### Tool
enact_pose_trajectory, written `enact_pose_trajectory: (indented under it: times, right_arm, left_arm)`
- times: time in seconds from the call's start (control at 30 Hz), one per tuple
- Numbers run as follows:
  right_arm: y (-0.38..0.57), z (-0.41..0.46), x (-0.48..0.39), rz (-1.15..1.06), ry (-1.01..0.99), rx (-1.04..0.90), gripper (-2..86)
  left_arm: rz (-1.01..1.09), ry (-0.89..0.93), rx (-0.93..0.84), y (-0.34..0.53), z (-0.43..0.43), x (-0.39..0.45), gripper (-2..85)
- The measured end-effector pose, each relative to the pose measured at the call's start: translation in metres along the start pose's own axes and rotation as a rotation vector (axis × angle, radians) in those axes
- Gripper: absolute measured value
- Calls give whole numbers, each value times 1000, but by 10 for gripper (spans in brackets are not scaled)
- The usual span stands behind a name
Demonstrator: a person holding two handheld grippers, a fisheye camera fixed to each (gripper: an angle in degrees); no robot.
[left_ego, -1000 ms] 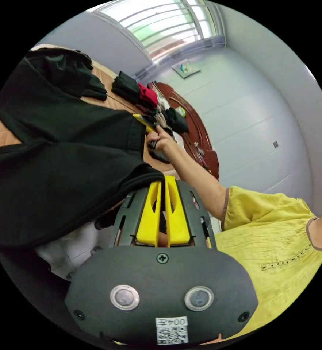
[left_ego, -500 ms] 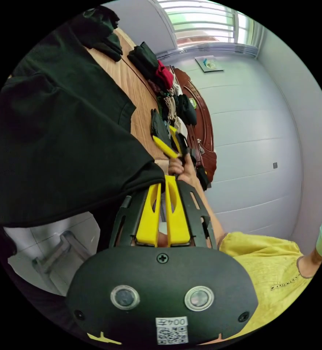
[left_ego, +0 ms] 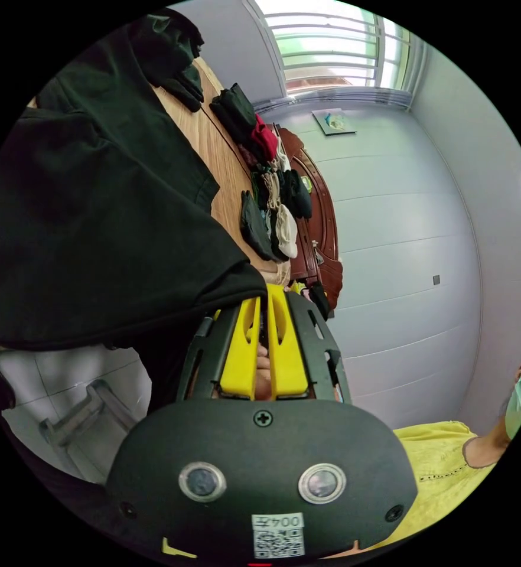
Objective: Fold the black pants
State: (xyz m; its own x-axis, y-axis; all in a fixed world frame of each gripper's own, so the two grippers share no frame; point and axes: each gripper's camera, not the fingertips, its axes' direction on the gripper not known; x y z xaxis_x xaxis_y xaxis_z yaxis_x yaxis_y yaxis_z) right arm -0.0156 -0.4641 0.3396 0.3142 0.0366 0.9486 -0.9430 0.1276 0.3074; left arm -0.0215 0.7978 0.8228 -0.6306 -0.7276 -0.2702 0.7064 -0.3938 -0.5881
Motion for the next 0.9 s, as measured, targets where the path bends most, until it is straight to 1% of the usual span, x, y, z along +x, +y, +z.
enact_pose_trajectory:
  times: [0.07,0.13,0.23,0.33,0.47,0.57,0.63,0.7,0.77,0.9]
  right_arm:
    - [-2,8,9,33,-76,-4,238]
    - [-6,19,10,27,-137,-14,187]
    - [-12,24,3,13,-58,-9,113]
    - [-20,29,-1,15,21,-43,68]
    - [-28,35,-12,-26,138,-126,52]
    - [-39,33,-24,-70,264,-177,49]
    - [-51,34,-34,-109,391,-255,47]
    - [-58,35,-40,-121,470,-321,46]
    - [-64,35,-46,-133,547,-353,46]
    - [-76,27,-59,-156,674,-368,46]
  left_arm:
    - [-3,2,7,2,1,-1,40]
    - [6,-4,8,3,5,2,40]
    - [21,-5,5,3,11,8,41]
    - [32,11,0,2,17,12,43]
    - [20,36,-19,7,23,7,37]
    - [8,81,-23,15,26,2,29]
    - [23,93,-34,20,27,5,24]
    - [47,87,-36,22,23,12,22]
    - [81,61,-24,23,15,21,20]
    - [154,-67,27,23,-20,37,17]
